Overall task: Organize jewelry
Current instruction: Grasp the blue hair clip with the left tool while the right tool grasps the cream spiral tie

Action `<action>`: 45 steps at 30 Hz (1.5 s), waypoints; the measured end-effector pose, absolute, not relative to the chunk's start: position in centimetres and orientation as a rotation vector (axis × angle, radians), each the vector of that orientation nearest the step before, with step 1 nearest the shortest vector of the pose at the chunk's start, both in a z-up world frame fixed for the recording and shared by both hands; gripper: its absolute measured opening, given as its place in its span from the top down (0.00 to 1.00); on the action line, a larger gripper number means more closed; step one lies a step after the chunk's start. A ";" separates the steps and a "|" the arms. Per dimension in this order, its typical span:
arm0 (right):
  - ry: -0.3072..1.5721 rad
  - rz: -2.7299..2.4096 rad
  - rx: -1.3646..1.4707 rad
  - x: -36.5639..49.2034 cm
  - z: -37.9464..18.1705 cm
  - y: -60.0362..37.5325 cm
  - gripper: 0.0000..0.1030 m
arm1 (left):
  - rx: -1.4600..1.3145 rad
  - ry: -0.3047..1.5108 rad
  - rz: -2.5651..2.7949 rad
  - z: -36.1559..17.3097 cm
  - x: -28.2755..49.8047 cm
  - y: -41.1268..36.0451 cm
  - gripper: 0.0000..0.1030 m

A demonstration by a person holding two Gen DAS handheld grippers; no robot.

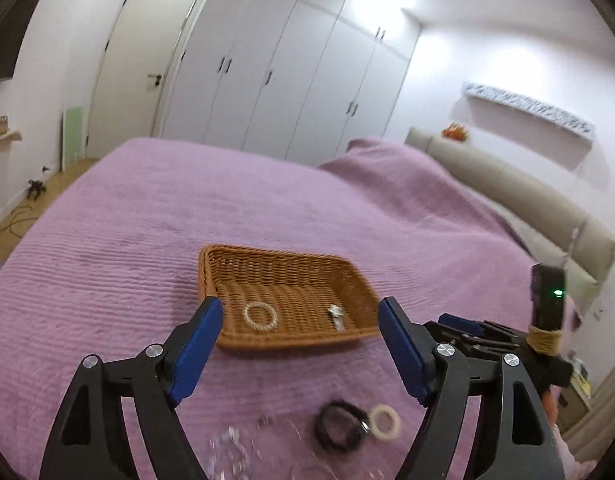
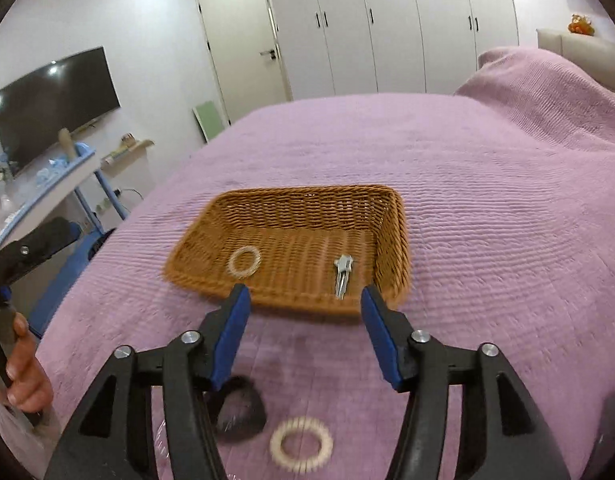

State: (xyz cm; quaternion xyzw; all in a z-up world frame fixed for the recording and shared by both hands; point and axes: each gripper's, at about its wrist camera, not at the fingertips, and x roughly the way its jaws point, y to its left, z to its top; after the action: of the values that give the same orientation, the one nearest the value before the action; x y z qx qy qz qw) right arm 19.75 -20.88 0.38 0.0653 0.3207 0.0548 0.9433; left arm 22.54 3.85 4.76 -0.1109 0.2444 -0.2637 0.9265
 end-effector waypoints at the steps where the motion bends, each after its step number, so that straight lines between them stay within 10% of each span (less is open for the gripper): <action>1: 0.647 0.110 0.137 18.4 0.6 -20.9 0.37 | -0.220 0.494 -0.541 5.2 21.0 4.5 0.22; 18: 0.685 0.101 0.088 6.0 -3.9 -17.6 0.37 | 0.002 0.630 -0.505 -2.2 8.4 8.2 0.22; 36: 0.830 0.007 0.053 11.6 -9.6 -18.0 0.46 | 0.249 0.832 -0.696 -9.7 10.5 4.5 0.22; 41: 0.870 -0.004 0.094 14.3 -11.0 -19.2 0.51 | 0.321 0.866 -0.708 -10.8 11.8 3.3 0.47; 45: 0.895 -0.002 0.104 15.6 -11.9 -19.1 0.52 | 0.323 0.862 -0.725 -10.6 12.7 2.9 0.47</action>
State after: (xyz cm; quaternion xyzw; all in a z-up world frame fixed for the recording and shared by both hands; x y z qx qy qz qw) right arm 15.64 -19.15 -11.94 0.0504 0.4326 -0.0010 0.9002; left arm 12.72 2.89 -10.62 0.1523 0.4067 -0.3422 0.8333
